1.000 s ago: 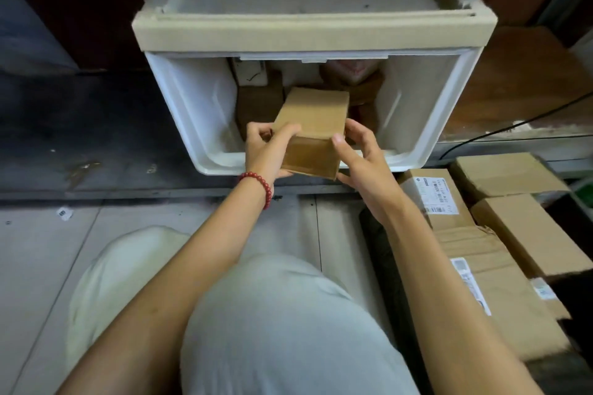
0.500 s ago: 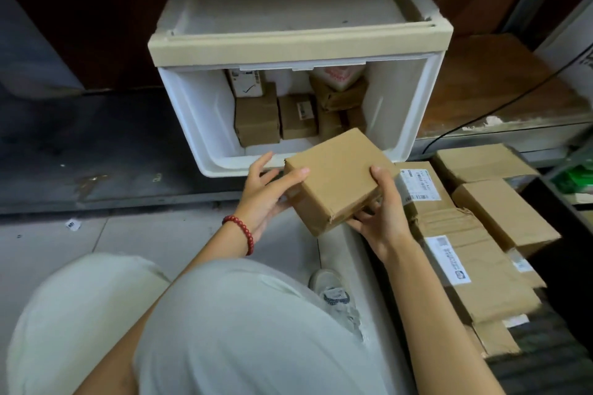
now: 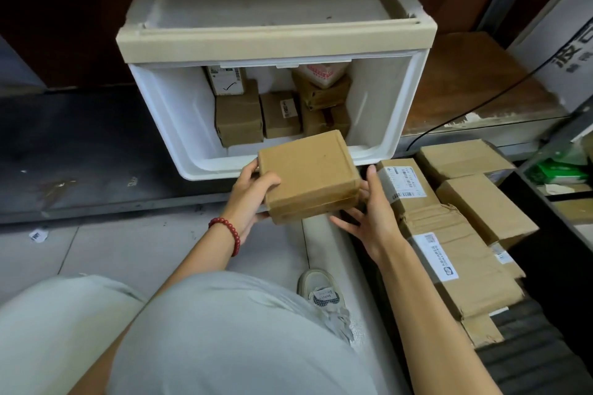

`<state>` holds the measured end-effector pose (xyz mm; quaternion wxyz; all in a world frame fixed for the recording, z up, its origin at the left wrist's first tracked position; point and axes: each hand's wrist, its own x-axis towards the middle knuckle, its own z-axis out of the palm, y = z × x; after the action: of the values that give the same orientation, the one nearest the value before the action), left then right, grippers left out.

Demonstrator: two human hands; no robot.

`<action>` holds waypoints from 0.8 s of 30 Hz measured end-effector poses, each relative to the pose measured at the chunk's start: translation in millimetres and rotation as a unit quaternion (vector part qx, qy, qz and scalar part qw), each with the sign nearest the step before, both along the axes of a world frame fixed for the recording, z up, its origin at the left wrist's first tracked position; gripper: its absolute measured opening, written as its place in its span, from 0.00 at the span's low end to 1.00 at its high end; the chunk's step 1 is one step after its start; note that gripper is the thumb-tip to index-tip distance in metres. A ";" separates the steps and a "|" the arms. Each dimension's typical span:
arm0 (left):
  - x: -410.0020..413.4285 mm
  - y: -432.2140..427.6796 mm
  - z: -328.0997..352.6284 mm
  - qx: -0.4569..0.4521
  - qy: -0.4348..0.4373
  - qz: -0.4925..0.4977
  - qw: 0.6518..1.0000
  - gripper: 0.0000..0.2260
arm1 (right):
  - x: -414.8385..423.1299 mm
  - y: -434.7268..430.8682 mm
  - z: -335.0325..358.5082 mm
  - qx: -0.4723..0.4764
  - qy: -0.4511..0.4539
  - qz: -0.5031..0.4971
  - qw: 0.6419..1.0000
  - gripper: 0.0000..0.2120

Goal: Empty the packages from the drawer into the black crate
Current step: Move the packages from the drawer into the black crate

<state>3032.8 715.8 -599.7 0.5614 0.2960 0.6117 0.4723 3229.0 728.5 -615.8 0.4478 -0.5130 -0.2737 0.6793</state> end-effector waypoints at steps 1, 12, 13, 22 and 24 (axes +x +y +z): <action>-1.7 2.6 -1.1 0.002 0.002 0.012 1.000 0.22 | -2.1 -1.2 -1.0 0.010 0.010 -0.007 1.000 0.20; -14.2 10.8 15.1 0.020 0.054 0.134 0.989 0.41 | -17.8 -0.4 -3.5 0.052 0.076 -0.082 0.992 0.27; -14.7 9.7 15.3 0.026 0.059 0.134 0.989 0.36 | -18.2 -0.4 -2.7 0.028 0.083 -0.093 0.992 0.29; -15.5 2.1 15.2 0.061 0.134 0.094 0.985 0.27 | -10.3 -1.0 -8.3 0.072 0.041 -0.034 0.996 0.21; -15.6 1.4 14.6 0.064 0.134 0.073 0.986 0.23 | -11.5 -0.4 -7.3 0.111 0.060 -0.049 0.991 0.24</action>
<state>3017.1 717.2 -585.1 0.4184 0.3466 0.6698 0.5061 3217.4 728.0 -623.1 0.5502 -0.4308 -0.2951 0.6516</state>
